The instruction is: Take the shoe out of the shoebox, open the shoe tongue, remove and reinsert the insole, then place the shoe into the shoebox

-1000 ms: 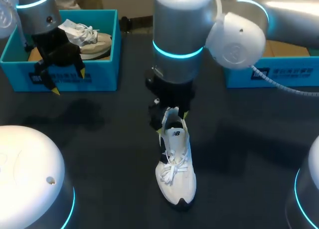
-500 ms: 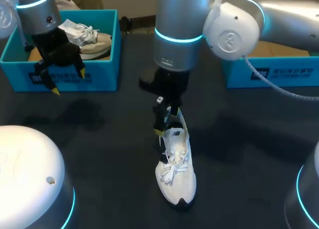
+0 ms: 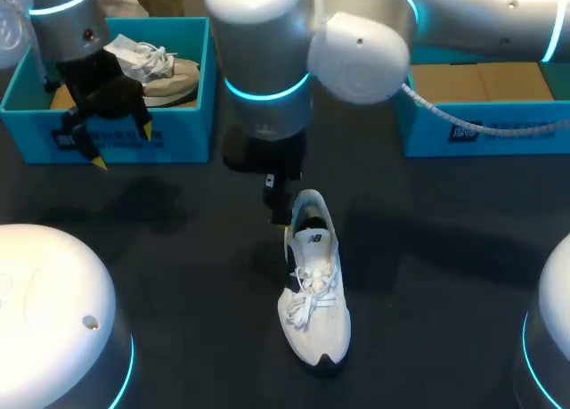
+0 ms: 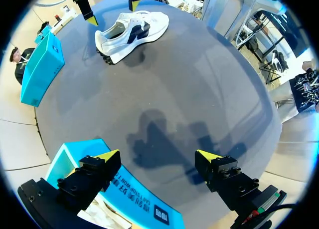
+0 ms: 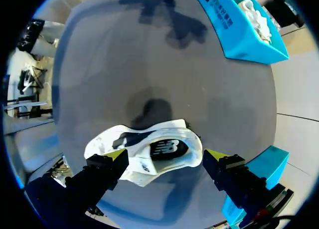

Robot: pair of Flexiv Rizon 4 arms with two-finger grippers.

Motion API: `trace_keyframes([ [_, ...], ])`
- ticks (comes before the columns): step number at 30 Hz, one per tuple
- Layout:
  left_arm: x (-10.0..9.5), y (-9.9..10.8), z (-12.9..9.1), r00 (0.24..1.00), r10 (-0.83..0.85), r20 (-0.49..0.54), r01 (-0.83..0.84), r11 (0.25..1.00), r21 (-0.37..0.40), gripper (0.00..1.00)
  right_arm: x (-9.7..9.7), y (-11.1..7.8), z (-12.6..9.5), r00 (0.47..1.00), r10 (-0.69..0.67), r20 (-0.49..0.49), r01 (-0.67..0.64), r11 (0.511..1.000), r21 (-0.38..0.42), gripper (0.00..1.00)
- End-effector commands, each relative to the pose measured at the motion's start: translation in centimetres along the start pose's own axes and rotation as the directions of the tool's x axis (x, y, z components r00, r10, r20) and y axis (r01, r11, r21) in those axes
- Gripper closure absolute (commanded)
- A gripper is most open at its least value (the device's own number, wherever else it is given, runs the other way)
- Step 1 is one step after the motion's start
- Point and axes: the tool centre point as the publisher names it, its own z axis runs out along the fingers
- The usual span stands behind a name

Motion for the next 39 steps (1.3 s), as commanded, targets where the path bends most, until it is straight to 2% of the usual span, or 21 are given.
trace_keyframes([
  [1,0.0,0.0,0.0,1.0,0.001,-0.002,-0.001,1.0,-0.003,0.0,-1.2,0.0,1.0,1.0,-0.005,-0.008,0.005,1.0,0.009,0.0],
  [9,0.0,0.0,0.0,1.0,0.001,-0.002,-0.001,1.0,-0.003,0.0,-3.5,-1.4,2.4,0.999,-0.035,0.006,0.035,0.999,-0.029,0.0],
  [17,0.0,0.0,0.0,1.0,0.001,-0.002,-0.001,1.0,-0.003,0.0,-4.1,-2.1,4.4,0.998,-0.07,0.004,0.07,0.996,-0.06,0.05],
  [24,0.0,0.0,0.0,1.0,0.001,-0.002,-0.001,1.0,-0.003,0.0,-4.5,-1.5,5.5,0.997,-0.08,0.006,0.08,0.995,-0.06,0.05],
  [32,0.0,0.0,0.0,1.0,0.001,-0.002,-0.001,1.0,-0.003,0.0,-5.9,-0.4,7.9,0.993,-0.118,0.001,0.118,0.993,-0.031,0.03],
  [39,0.0,0.0,0.0,1.0,0.001,-0.002,-0.001,1.0,-0.003,0.0,-6.5,-0.6,9.1,0.992,-0.129,-0.002,0.129,0.991,-0.032,0.07],
])
